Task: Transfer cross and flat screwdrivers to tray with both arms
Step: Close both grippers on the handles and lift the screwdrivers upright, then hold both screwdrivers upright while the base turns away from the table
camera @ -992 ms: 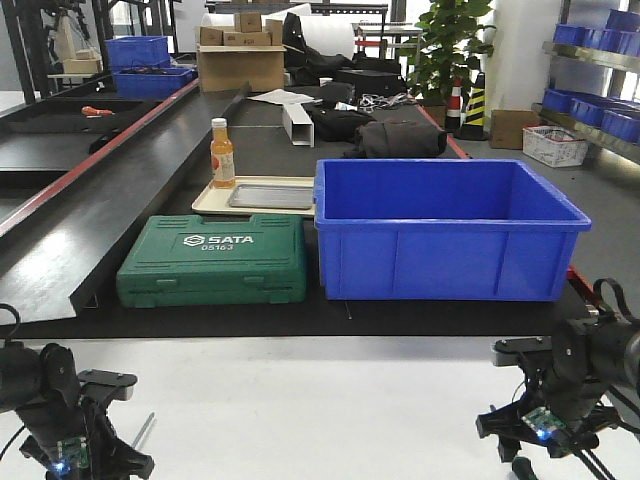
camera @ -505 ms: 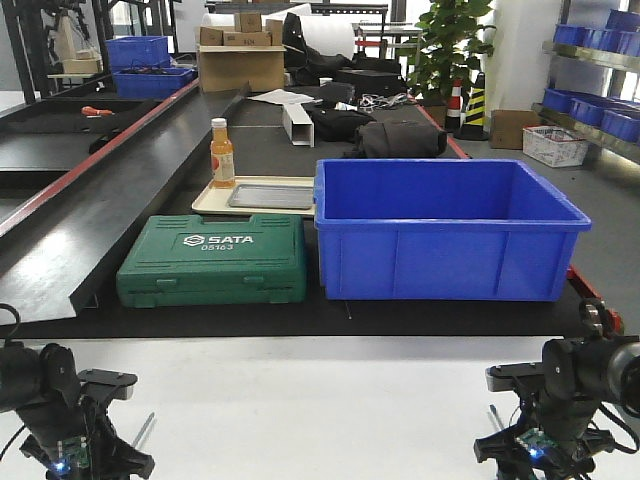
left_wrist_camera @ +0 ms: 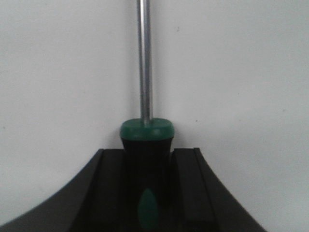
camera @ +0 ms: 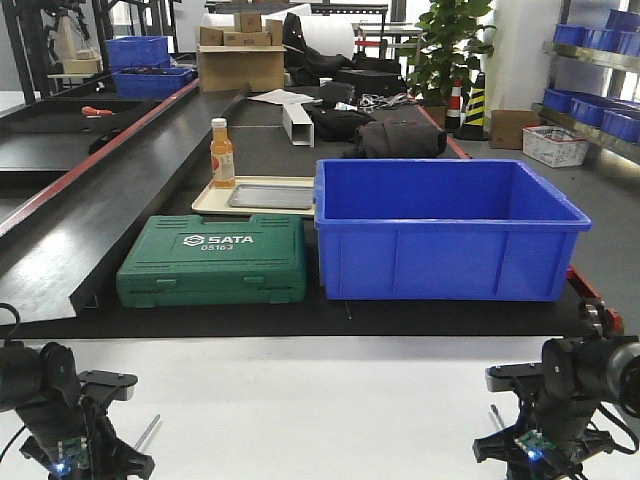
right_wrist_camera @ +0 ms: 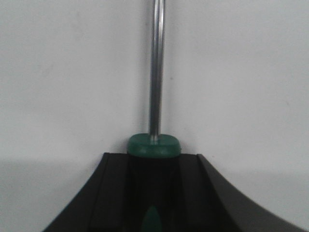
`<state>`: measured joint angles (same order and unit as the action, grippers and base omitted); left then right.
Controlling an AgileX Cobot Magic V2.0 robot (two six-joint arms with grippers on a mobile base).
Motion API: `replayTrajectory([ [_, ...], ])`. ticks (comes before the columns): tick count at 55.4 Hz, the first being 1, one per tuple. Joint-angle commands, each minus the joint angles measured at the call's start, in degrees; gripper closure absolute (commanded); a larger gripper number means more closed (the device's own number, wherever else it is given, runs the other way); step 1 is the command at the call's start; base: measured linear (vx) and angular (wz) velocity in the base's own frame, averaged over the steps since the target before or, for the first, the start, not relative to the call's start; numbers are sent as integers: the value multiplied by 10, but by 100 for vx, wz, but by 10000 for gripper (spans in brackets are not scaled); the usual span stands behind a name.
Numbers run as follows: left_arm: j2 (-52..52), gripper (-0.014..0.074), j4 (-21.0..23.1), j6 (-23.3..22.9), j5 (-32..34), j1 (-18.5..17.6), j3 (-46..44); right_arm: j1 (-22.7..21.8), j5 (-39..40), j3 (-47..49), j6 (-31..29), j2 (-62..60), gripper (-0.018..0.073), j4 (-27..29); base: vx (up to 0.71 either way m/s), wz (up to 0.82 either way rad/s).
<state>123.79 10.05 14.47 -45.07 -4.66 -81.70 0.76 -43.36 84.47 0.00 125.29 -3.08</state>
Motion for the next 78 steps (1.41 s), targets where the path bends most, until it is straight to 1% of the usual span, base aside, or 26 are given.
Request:
replayTrajectory([
  [1,-23,605,15,-5,-27,0,-9,-3,-3,13,0,-39,573,2,0,0],
  [6,-31,603,14,-6,-28,0,-9,-3,0,13,0,-56,571,19,0,0],
  [12,-63,602,14,-6,-25,0,-9,-3,9,13,-17,-90,570,52,0,0],
  [20,-137,601,14,-6,-3,0,-8,-2,19,13,-42,-152,570,96,0,0],
  [24,-172,601,15,-6,16,0,-8,-2,22,13,-65,-188,570,114,0,0],
  [29,-221,601,28,-6,39,0,-8,-2,35,1,-93,-243,570,136,0,0],
  [35,-278,601,51,-6,58,-2,-8,-1,69,-45,-123,-322,570,184,0,0],
  [40,-328,601,64,-4,72,-13,-8,20,98,-96,-172,-390,569,201,0,0],
  [42,-345,601,67,-2,76,-20,-8,36,116,-115,-191,-420,568,201,0,0],
  [44,-365,601,68,-2,82,-30,-7,55,133,-130,-197,-449,568,202,0,0],
  [48,-410,601,68,-2,103,-51,8,83,156,-147,-174,-496,568,204,0,0],
  [51,-451,601,68,-6,125,-67,29,100,158,-151,-139,-522,568,202,0,0],
  [55,-503,599,69,-19,158,-84,70,107,151,-153,-113,-554,568,191,0,0],
  [59,-551,599,69,-34,178,-96,116,108,126,-153,-106,-578,568,184,0,0],
  [64,-604,599,69,-37,180,-103,157,108,101,-159,-107,-616,568,184,0,0],
  [73,-688,599,71,-39,181,-103,208,108,170,-234,-107,-700,568,187,0,0],
  [78,-722,599,70,-39,187,-103,233,108,181,-270,-109,-729,568,187,0,0],
])
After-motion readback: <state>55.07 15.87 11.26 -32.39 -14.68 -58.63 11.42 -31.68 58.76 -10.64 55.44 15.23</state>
